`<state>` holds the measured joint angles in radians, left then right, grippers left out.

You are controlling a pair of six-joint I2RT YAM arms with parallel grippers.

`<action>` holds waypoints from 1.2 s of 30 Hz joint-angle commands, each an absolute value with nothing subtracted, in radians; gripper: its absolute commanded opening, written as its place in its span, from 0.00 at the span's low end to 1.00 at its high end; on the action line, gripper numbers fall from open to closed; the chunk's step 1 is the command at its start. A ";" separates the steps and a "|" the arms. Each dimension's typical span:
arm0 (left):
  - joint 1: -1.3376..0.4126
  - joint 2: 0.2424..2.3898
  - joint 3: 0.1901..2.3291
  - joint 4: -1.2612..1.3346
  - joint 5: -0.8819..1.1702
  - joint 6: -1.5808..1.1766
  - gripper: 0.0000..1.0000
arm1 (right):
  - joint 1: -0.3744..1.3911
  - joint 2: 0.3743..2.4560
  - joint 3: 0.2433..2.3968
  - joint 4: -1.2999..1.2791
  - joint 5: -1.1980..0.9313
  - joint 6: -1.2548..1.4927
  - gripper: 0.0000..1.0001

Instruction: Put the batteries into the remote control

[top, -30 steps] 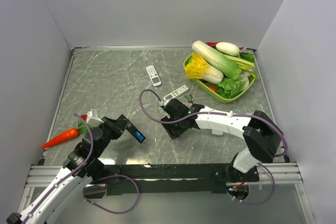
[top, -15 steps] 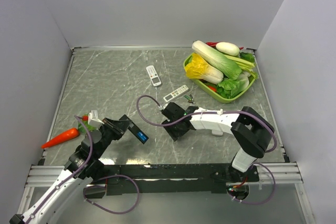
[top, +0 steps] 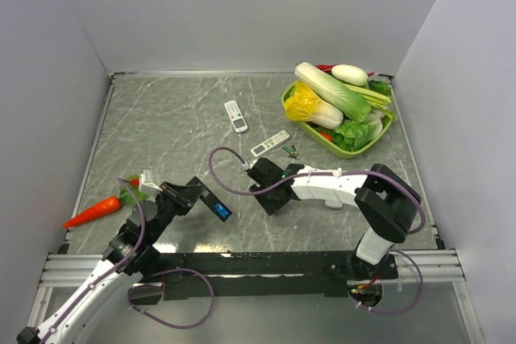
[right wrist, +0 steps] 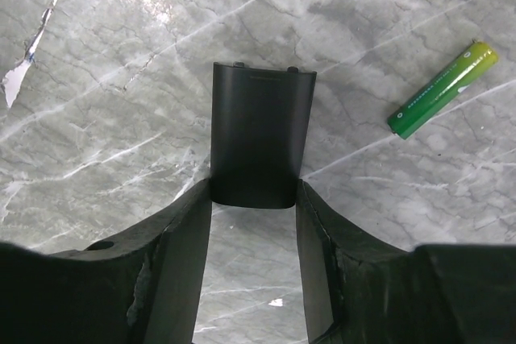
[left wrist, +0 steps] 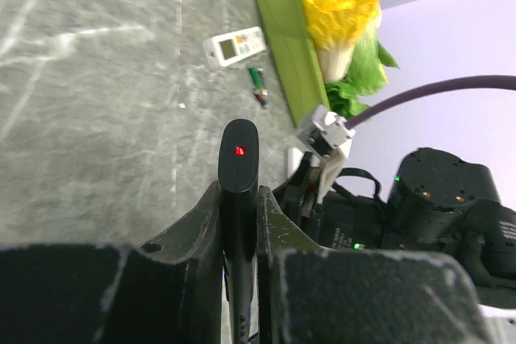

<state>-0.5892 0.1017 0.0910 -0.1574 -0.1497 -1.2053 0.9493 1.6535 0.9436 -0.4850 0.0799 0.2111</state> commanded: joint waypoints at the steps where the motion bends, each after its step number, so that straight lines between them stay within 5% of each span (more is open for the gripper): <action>1: -0.586 0.095 0.038 0.064 -0.080 -1.262 0.01 | 0.962 1.603 0.951 -0.500 0.095 0.201 0.31; 18: -0.584 0.235 -0.043 0.434 -0.055 -1.347 0.01 | 1.126 1.266 1.279 -0.802 0.133 0.203 0.25; 36: -0.586 0.241 -0.006 0.385 -0.081 -1.379 0.01 | 1.267 1.485 1.508 -0.939 0.213 0.161 0.26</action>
